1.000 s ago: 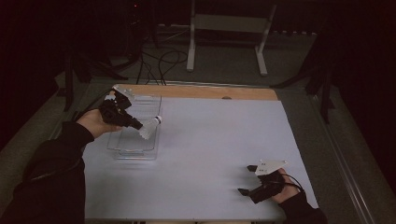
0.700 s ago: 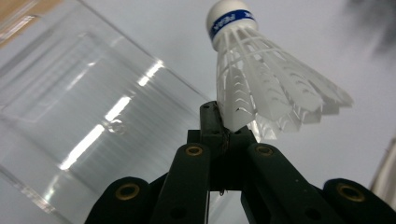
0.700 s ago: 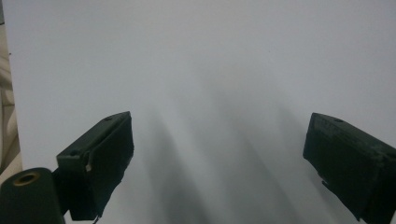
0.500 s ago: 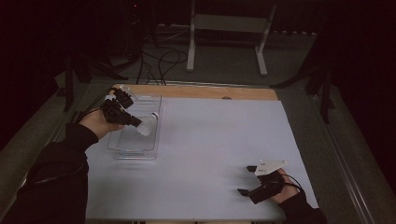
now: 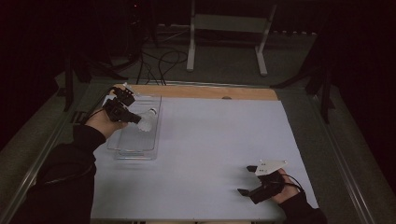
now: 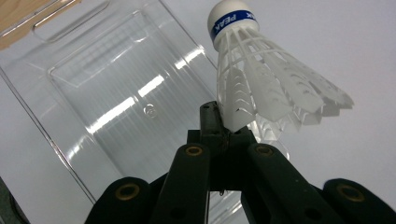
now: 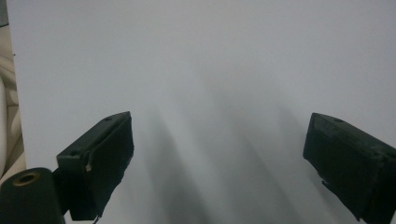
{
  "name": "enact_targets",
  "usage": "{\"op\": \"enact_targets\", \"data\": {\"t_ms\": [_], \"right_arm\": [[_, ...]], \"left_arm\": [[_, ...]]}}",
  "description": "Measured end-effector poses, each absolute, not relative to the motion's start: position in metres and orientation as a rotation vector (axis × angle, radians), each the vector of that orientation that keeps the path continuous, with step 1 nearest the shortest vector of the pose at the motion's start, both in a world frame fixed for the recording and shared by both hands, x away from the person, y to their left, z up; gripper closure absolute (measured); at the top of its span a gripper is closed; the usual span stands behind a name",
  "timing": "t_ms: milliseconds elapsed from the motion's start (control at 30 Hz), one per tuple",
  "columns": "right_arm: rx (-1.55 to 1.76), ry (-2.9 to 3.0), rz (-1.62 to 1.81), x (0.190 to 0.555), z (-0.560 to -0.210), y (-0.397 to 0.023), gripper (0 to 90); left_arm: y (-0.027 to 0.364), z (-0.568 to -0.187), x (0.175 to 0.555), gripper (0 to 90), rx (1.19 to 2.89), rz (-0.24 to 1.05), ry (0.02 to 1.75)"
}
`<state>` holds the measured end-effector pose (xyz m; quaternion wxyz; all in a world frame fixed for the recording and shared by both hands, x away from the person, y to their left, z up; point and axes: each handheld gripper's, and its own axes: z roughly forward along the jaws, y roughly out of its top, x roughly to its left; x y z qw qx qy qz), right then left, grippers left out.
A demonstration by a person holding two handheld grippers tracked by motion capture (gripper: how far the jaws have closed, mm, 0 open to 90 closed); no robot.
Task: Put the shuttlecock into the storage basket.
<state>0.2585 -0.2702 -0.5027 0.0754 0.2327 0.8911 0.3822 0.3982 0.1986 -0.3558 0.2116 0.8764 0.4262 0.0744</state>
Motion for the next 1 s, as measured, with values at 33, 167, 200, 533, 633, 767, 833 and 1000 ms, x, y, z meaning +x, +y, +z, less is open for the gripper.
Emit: {"op": "enact_targets", "data": {"t_ms": [33, 167, 200, 533, 633, 767, 833, 1000], "right_arm": [[0.697, 2.673, 1.150, 0.258, -0.503, -0.270, 8.6], [0.694, 2.674, 1.158, 0.258, -0.502, -0.270, 8.6], [0.692, 2.674, 1.155, 0.258, -0.503, -0.270, 8.6], [0.689, 2.672, 1.165, 0.258, -0.502, -0.271, 8.6], [0.692, 2.678, 1.165, 0.258, -0.503, -0.270, 8.6], [0.689, 2.678, 1.160, 0.258, -0.503, -0.270, 8.6], [0.690, 2.679, 1.166, 0.258, -0.503, -0.270, 8.6], [0.688, 2.679, 1.158, 0.258, -0.504, -0.270, 8.6]], "left_arm": [[0.199, -0.357, 0.400, 90.0, 2.425, 0.201, 1.197], [0.199, -0.364, 0.406, 90.0, 2.366, 0.208, 1.254], [0.198, -0.366, 0.406, 90.0, 2.363, 0.219, 1.262], [0.199, -0.384, 0.416, 90.0, 2.297, 0.220, 1.333], [0.199, -0.389, 0.417, 90.0, 2.299, 0.222, 1.344], [0.198, -0.395, 0.419, 90.0, 2.316, 0.236, 1.356], [0.198, -0.398, 0.420, 90.0, 2.314, 0.235, 1.362], [0.197, -0.404, 0.422, 90.0, 2.319, 0.219, 1.368]]}}
